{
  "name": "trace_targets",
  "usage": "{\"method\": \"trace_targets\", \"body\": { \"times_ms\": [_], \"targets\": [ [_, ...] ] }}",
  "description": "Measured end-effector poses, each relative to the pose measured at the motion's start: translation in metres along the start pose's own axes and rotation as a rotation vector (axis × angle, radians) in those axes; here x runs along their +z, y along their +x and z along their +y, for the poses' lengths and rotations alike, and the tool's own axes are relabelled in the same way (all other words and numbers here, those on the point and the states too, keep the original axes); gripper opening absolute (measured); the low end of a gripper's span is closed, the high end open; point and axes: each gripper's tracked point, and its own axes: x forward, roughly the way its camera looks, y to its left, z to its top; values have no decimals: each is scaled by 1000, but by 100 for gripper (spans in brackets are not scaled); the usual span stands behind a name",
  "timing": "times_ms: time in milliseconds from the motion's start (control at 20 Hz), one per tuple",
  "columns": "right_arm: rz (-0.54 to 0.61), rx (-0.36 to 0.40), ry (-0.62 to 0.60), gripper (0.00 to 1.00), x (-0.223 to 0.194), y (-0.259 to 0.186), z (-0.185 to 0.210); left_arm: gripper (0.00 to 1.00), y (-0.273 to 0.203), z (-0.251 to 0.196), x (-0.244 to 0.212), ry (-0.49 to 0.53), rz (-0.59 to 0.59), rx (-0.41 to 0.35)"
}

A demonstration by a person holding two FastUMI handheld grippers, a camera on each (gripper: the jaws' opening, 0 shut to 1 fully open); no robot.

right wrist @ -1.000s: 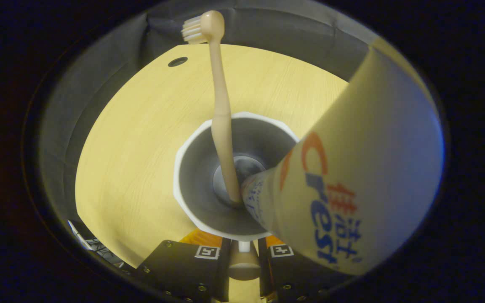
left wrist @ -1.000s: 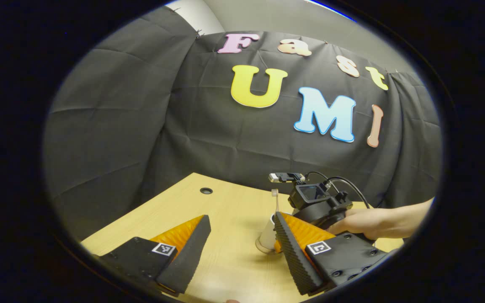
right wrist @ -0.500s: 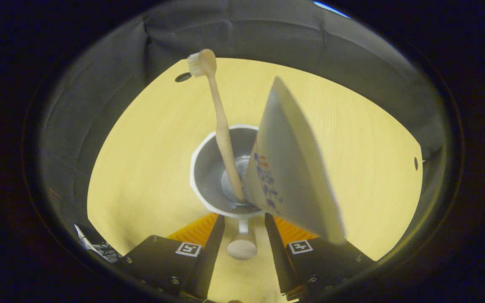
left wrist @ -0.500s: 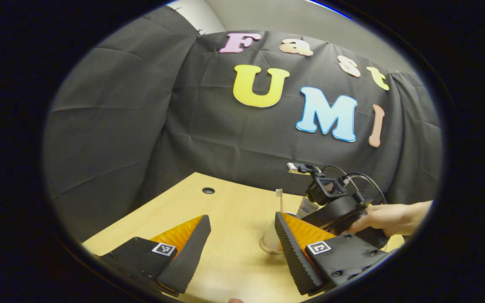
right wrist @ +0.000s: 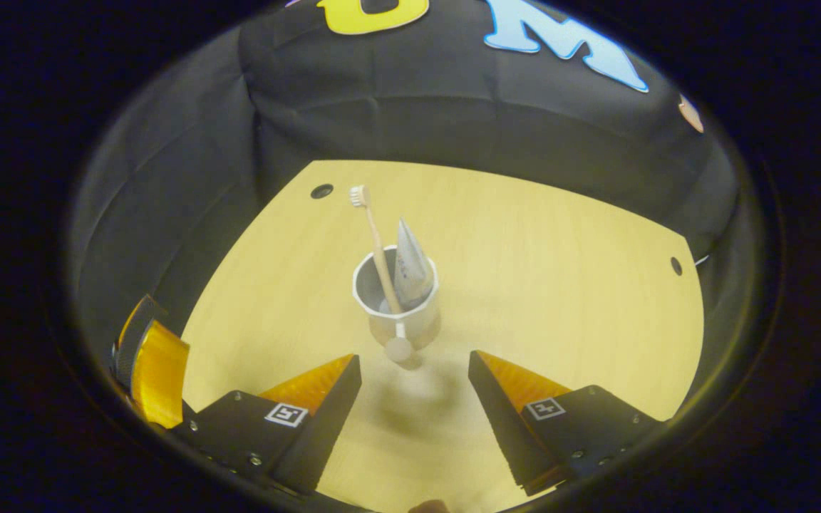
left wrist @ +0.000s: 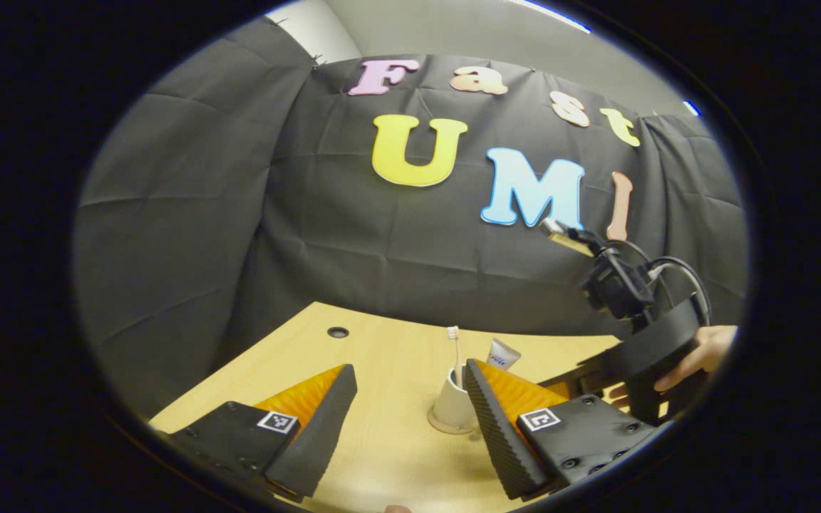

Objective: Put the toothbrush and toothpaste on the desktop into the cup, then pick up the cup and place it on the coaster on the desktop.

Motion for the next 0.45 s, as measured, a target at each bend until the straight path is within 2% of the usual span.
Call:
{"method": "trace_targets", "body": {
  "times_ms": [250,450],
  "targets": [
    [-192,-122,30,95,-2,-69,-47,96,4,-41,9,7,-1,-66],
    [-290,-213,28,95,-12,-102,-90,99,3,-75,15,8,-14,-98]
  ]
}}
